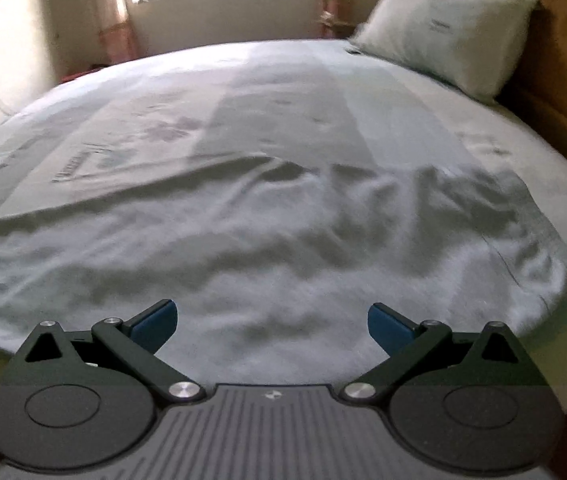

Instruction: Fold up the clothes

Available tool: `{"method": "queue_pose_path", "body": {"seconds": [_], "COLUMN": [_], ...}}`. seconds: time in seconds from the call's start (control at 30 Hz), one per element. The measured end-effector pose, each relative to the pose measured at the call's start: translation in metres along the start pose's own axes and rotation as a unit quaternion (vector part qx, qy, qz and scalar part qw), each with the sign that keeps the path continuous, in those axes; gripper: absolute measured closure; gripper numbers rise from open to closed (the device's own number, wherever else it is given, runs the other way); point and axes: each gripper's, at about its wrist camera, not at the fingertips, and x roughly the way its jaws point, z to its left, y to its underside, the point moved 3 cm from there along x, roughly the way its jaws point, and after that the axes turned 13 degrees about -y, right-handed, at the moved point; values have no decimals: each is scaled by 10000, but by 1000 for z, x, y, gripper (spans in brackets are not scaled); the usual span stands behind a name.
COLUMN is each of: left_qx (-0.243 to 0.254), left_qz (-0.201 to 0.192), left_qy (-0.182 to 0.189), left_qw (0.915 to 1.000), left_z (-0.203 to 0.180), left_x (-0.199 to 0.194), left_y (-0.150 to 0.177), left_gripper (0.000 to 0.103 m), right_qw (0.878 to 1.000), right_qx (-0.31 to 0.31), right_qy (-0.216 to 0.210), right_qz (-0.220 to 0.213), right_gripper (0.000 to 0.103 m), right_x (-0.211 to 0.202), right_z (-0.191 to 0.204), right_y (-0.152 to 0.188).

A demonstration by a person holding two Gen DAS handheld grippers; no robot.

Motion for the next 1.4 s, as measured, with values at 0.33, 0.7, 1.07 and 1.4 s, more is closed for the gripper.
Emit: {"method": "queue_pose_path", "body": {"seconds": [0.33,0.7,1.07,1.4], "left_qx": [-1037,-833,-1094,-747], "left_qz": [189,-261,-2,-147], "left_qy": [109,141,270,857], "left_qw": [9944,9961,9936,9934], "left_z": [61,52,62,46], "left_x": [32,16,39,2], "left_y": [27,1,5,26], "left_gripper": [1,1,1,1], "right_qw": [9945,9905,9905,9911], "right_qx": [-611,-802,-854,-860], "right_qy": [-642,-336,-308,-276], "right_qz": [555,1062,1035,981], "right_gripper": [0,0,0,0], "right_x": [42,58,61,60], "right_z": [64,73,73,74], "right_y": [1,22,23,25]}}
